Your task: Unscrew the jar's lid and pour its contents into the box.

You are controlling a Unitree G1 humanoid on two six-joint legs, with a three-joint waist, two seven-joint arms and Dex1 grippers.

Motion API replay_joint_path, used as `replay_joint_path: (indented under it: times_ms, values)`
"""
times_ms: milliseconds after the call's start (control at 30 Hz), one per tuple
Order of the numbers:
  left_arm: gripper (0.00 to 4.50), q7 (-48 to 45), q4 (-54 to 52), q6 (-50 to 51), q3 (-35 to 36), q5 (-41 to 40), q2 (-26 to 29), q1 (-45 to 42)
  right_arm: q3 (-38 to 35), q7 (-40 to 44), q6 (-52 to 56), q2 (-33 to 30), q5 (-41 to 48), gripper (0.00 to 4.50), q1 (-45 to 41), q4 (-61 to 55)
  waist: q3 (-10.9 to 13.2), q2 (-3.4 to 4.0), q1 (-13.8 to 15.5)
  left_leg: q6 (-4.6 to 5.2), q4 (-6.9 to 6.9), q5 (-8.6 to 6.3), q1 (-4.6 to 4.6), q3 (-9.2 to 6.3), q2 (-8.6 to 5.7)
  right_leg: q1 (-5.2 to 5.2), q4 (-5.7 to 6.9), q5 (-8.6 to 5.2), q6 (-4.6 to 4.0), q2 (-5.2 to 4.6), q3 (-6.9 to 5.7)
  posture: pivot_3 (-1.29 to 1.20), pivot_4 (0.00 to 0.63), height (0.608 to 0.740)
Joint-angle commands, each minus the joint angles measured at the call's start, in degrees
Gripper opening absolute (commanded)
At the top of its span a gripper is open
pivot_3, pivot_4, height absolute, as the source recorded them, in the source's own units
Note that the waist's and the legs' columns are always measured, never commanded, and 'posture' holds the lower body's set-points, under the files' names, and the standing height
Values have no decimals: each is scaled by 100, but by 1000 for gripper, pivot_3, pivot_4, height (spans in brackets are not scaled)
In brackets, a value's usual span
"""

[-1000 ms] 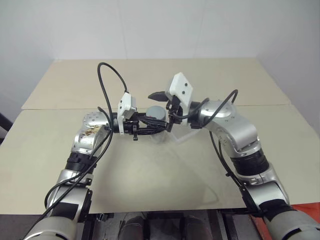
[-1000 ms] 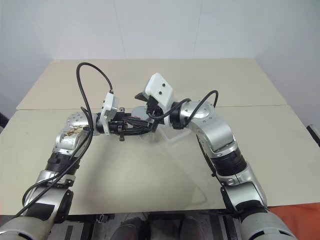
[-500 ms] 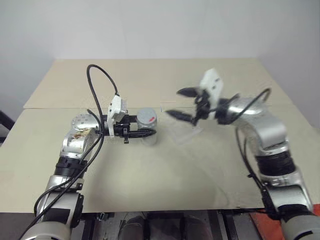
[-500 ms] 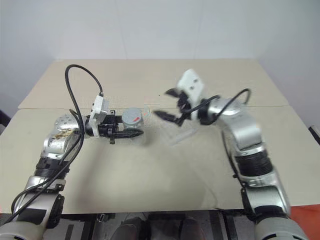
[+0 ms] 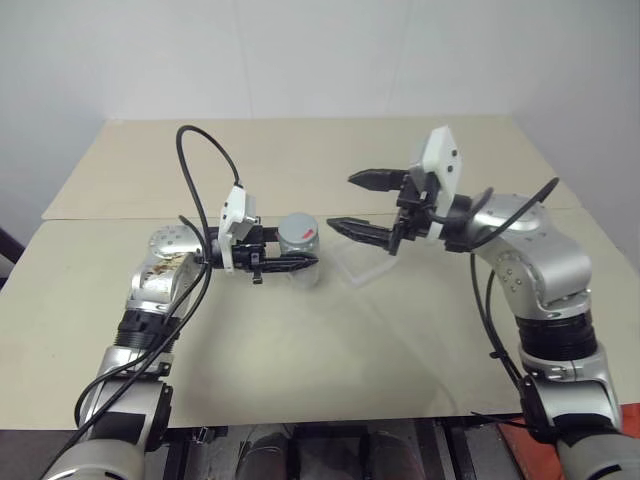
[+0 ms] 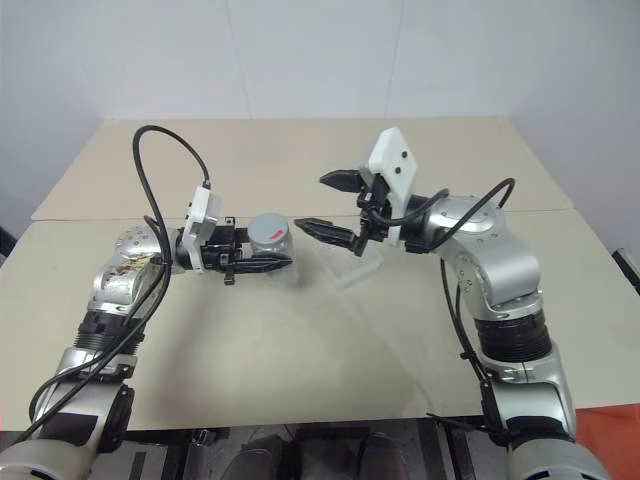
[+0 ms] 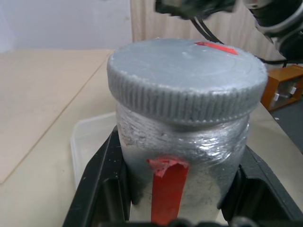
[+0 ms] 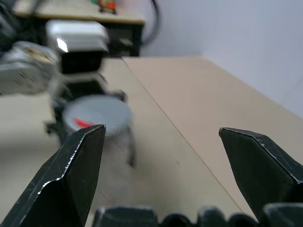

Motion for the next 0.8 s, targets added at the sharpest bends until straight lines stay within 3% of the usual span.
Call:
replay_joint_path:
  times_ms: [33,367,800]
  values:
    - [1935,-56,113,-146,-25,37,-98,-270,252,-144,43,235,-42,4474,-246,-215,0,0,-2,0,0,0,0,1,-1,0,0,0,0,0,0,0,150,740]
    - [1935,-224,225,-208,-16,102,-166,-384,665,-293,-100,686,-532,4474,-665,488,0,0,-8,0,0,0,0,1,-2,-2,1,0,0,0,-1,0,150,740]
    - [1935,-265,127,-173,36,82,-35,-318,474,-65,-253,455,-582,4474,-583,766,0,0,-13,0,0,0,0,0,-1,-2,1,0,0,0,-2,0,150,740]
